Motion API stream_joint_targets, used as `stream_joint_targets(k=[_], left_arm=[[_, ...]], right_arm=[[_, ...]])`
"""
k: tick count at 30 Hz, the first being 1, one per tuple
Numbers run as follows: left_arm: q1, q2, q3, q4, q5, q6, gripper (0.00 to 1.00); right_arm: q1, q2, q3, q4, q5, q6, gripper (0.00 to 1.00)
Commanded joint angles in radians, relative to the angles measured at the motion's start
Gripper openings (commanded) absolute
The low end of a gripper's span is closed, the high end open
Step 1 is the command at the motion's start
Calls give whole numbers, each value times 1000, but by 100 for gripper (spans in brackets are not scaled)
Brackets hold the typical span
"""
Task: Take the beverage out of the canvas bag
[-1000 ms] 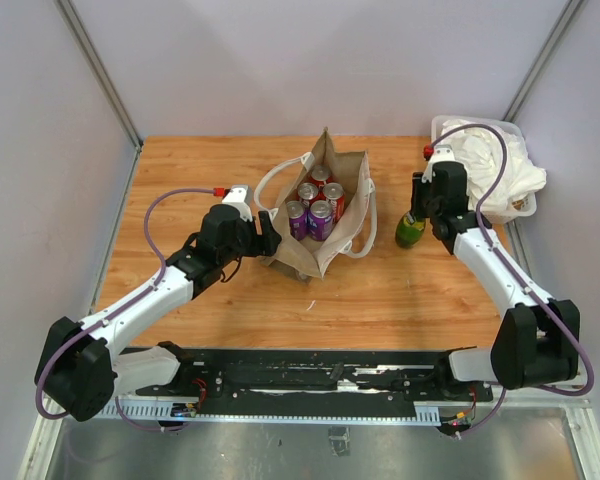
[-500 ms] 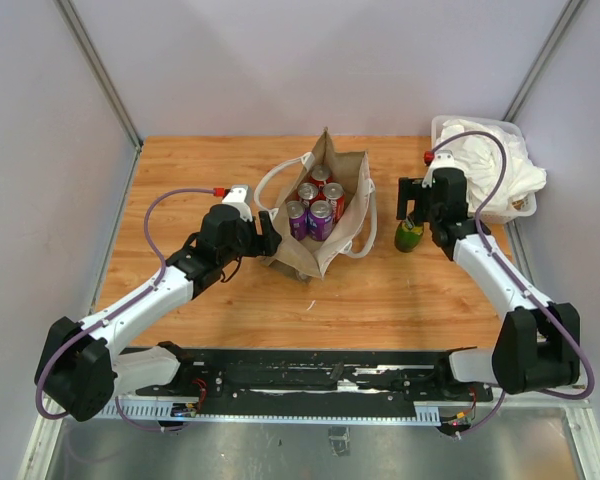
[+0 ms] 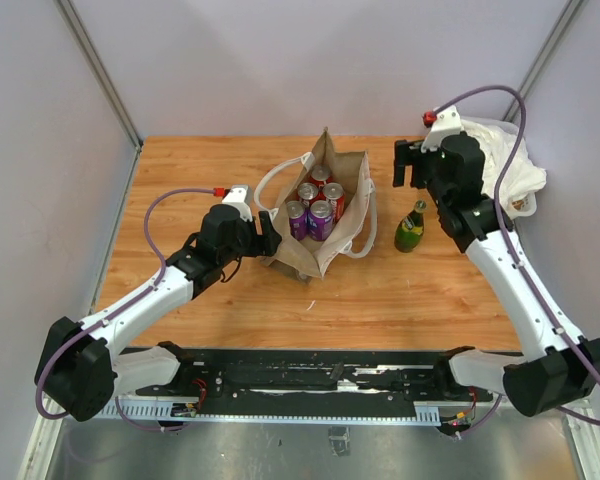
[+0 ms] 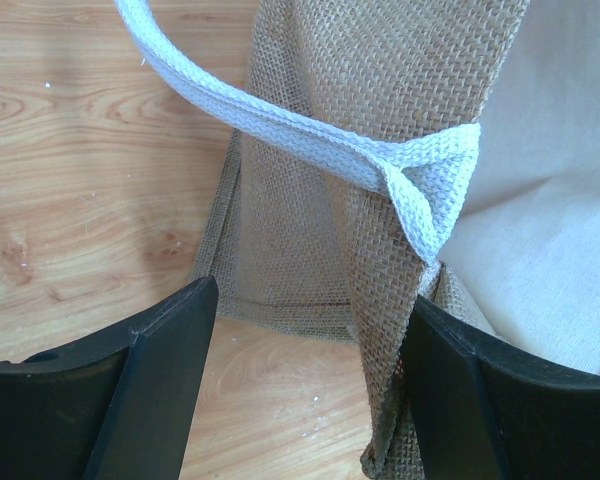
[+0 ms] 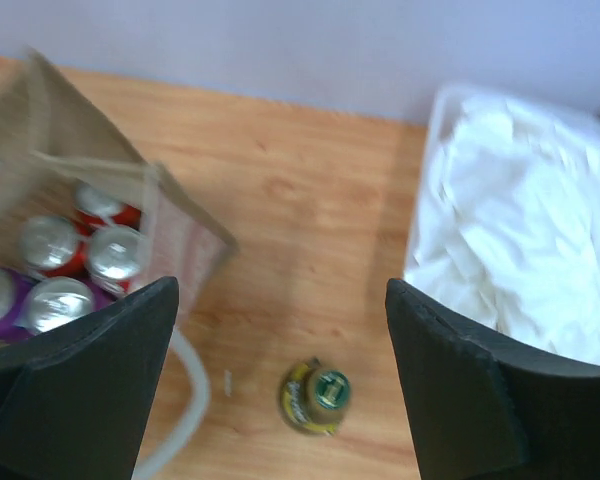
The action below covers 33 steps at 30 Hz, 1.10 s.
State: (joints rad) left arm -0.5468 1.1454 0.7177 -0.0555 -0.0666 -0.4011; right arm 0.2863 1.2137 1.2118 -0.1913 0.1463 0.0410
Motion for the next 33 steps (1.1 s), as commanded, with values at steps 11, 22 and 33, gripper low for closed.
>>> stream_joint_targets(k=[11,22,33], left_arm=[[-25,23,-24,-84,35,22,76],[-25,21,-31,-78,34,17,77],[-25,16,-28,-80,36,16,79]], right_arm=[[367,228,393,-337,-100,-41,73],[372,463,420,-372,-122,68,100],[373,637,478,-396,-157,141,91]])
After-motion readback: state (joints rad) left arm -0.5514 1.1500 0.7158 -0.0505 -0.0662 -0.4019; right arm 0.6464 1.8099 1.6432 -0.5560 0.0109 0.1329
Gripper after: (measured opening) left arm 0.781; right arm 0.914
